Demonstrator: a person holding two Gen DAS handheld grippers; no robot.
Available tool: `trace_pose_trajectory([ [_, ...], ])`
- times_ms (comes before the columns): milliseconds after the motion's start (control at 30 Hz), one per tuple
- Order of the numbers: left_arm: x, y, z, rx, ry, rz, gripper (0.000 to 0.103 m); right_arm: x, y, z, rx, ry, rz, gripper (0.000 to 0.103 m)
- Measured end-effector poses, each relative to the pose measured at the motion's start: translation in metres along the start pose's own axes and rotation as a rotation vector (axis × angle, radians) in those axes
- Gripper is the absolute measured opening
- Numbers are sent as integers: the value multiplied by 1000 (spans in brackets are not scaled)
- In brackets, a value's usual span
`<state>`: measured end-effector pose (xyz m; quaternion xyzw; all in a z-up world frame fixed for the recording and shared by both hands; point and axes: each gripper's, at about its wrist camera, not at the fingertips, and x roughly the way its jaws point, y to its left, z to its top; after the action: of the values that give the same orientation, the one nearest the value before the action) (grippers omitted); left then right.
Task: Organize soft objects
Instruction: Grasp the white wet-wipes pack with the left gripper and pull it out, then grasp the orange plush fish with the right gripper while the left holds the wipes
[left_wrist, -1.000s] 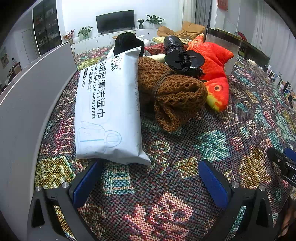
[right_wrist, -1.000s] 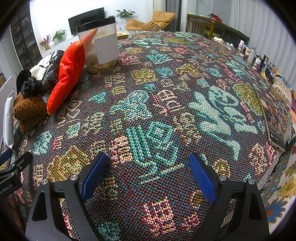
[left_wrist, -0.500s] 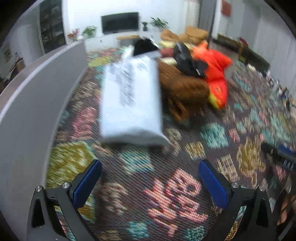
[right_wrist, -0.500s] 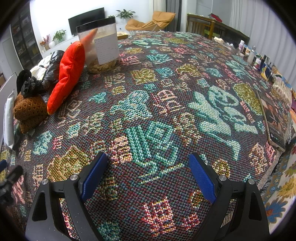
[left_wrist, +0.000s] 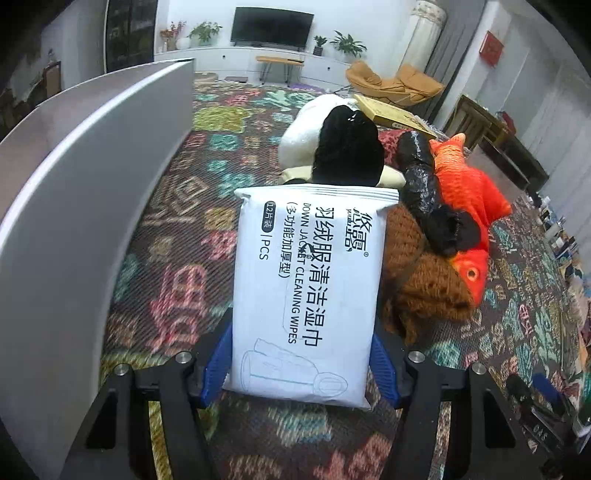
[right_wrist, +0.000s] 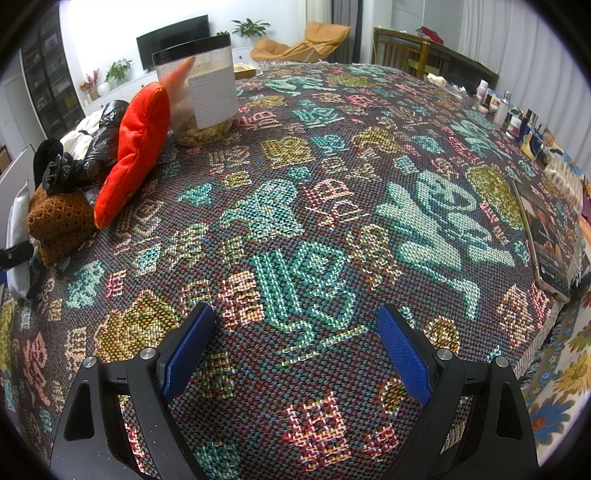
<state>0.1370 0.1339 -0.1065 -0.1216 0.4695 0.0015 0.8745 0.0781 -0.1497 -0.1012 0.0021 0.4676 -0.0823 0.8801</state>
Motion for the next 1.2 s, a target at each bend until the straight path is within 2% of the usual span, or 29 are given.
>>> trace_pose_trajectory([
  [67, -9, -1, -15, 27, 45, 63, 64, 0, 0, 0, 0, 0, 0, 92],
  [167, -19, -2, -38, 50, 93, 114, 65, 0, 0, 0, 1, -1, -1, 92],
  [267, -13, -11, -47, 93, 81, 153, 70, 0, 1, 1, 3, -2, -5, 92],
  [333, 0, -12, -48, 119, 71, 182, 87, 0, 1, 1, 3, -1, -3, 92],
  [467, 9, 3, -50, 86, -7, 180, 102, 1, 0, 1, 3, -1, 0, 92],
  [700, 25, 12, -31, 93, -32, 160, 103, 1, 0, 1, 4, 0, 1, 92],
  [1200, 24, 13, -32, 86, -42, 164, 103, 4, 0, 1, 1, 11, 10, 95],
])
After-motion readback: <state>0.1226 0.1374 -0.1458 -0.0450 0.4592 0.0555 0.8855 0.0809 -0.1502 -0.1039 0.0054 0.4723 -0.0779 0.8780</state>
